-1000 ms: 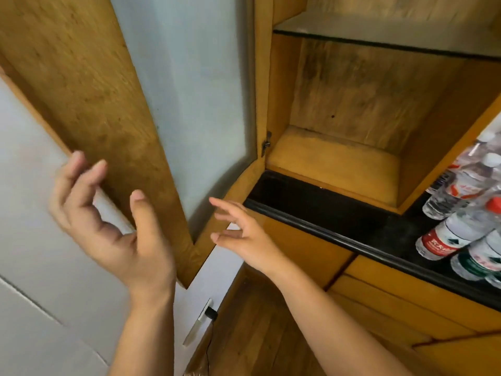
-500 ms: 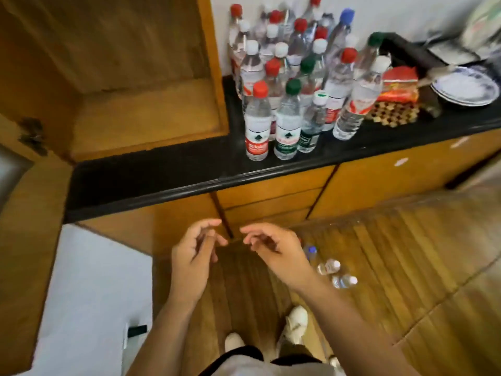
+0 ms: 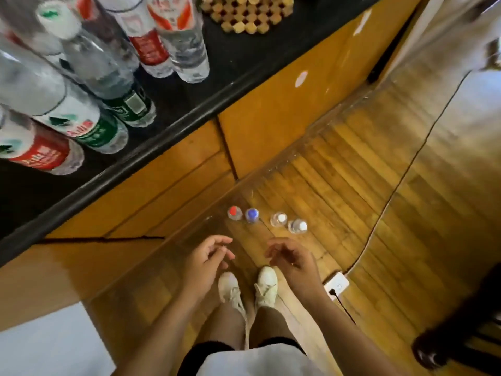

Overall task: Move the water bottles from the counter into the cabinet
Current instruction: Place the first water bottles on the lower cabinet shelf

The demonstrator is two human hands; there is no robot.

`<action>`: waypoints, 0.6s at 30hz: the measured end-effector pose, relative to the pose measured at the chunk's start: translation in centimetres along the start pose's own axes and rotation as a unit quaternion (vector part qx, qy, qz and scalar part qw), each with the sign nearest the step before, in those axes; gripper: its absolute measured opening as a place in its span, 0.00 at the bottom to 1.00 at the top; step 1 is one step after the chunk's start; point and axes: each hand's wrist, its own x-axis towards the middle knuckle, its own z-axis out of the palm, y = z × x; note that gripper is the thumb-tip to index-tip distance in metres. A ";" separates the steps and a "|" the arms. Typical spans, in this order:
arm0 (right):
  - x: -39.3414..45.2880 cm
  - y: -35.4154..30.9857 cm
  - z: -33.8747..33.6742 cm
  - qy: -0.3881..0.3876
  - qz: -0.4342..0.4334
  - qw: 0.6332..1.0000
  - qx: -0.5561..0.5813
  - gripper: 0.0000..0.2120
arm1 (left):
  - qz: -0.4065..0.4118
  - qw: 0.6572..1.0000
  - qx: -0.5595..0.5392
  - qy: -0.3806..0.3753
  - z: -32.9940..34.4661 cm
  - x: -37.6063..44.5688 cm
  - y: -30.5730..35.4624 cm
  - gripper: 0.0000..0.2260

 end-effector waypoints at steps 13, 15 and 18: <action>23.0 33.2 2.9 0.012 0.112 0.991 -0.078 0.17 | -0.090 0.989 0.097 0.067 8.3 30.6 -28.0 0.15; 26.4 38.7 3.7 -0.021 0.146 0.983 -0.112 0.30 | -0.098 0.986 0.107 0.077 9.1 34.3 -32.2 0.29; 31.2 45.1 5.2 -0.037 0.111 0.990 -0.080 0.48 | -0.046 0.993 0.103 0.014 10.2 39.6 -37.8 0.46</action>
